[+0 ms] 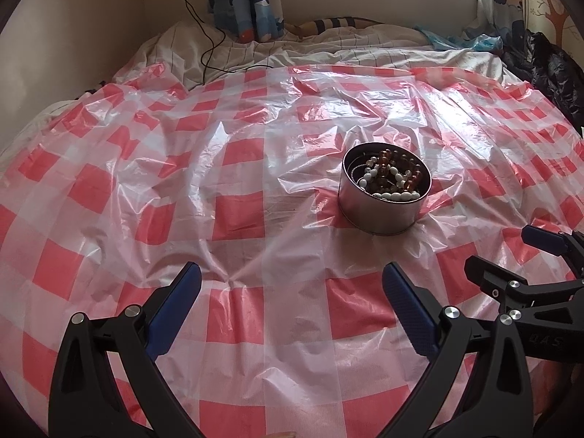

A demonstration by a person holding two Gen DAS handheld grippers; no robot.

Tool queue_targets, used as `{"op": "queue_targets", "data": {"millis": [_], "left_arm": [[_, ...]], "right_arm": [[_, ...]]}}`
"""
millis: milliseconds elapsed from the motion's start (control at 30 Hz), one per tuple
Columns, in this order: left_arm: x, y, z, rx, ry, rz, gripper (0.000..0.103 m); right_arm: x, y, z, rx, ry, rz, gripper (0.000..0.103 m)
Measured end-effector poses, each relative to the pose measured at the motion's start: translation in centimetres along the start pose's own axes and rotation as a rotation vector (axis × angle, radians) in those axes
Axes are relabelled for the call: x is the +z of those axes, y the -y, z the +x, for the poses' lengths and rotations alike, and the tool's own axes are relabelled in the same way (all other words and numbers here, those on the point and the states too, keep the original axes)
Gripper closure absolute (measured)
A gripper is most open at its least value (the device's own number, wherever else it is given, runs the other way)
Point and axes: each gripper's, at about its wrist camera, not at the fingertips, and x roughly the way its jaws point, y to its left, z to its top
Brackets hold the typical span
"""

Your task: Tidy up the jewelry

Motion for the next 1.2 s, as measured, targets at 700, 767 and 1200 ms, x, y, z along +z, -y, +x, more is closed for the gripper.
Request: {"op": "queue_targets", "data": {"millis": [700, 767, 1200], "left_arm": [[-1.6, 0.2, -1.5, 0.018, 0.012, 0.014, 0.008], [-1.5, 0.2, -1.4, 0.015, 0.011, 0.009, 0.008], [-1.2, 0.4, -0.7, 0.01, 0.004, 0.017, 0.008]], "right_arm": [[-1.5, -0.1, -1.1, -0.017, -0.002, -0.004, 0.008], [-1.4, 0.0, -0.8, -0.015, -0.008, 0.003, 0.008], [-1.1, 0.2, -0.2, -0.014, -0.016, -0.001, 0.008]]}}
